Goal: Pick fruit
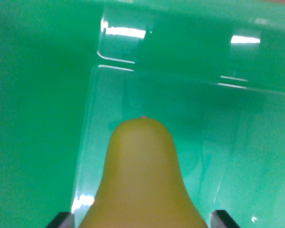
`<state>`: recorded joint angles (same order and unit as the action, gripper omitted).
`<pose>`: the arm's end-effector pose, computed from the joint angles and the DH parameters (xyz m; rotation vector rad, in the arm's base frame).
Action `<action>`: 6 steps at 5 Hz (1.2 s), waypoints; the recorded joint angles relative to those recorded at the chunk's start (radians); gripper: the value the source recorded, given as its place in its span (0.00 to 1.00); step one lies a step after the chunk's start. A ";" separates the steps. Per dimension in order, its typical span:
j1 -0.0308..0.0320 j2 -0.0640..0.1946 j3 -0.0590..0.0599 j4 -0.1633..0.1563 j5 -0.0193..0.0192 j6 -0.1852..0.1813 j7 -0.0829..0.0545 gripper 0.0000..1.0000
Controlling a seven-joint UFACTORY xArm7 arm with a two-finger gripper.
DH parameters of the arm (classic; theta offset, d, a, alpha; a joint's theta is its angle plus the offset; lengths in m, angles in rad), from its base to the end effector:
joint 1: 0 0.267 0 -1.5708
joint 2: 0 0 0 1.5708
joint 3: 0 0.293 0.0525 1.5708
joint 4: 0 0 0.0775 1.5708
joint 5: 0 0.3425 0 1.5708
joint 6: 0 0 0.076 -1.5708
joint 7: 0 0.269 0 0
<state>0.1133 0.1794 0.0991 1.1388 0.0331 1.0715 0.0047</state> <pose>0.4621 0.1080 0.1376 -3.0889 -0.2938 0.1797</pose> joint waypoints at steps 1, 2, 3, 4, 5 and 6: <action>0.0000 0.000 0.000 0.000 0.0000 0.000 0.000 1.00; -0.0008 -0.018 0.000 0.029 0.0012 0.047 0.001 1.00; -0.0008 -0.018 0.000 0.029 0.0012 0.047 0.001 1.00; -0.0017 -0.035 0.001 0.059 0.0024 0.094 0.001 1.00; -0.0017 -0.035 0.001 0.059 0.0024 0.094 0.001 1.00; -0.0025 -0.053 0.001 0.088 0.0036 0.142 0.002 1.00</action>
<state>0.1108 0.1261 0.1000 1.2273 0.0367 1.2131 0.0064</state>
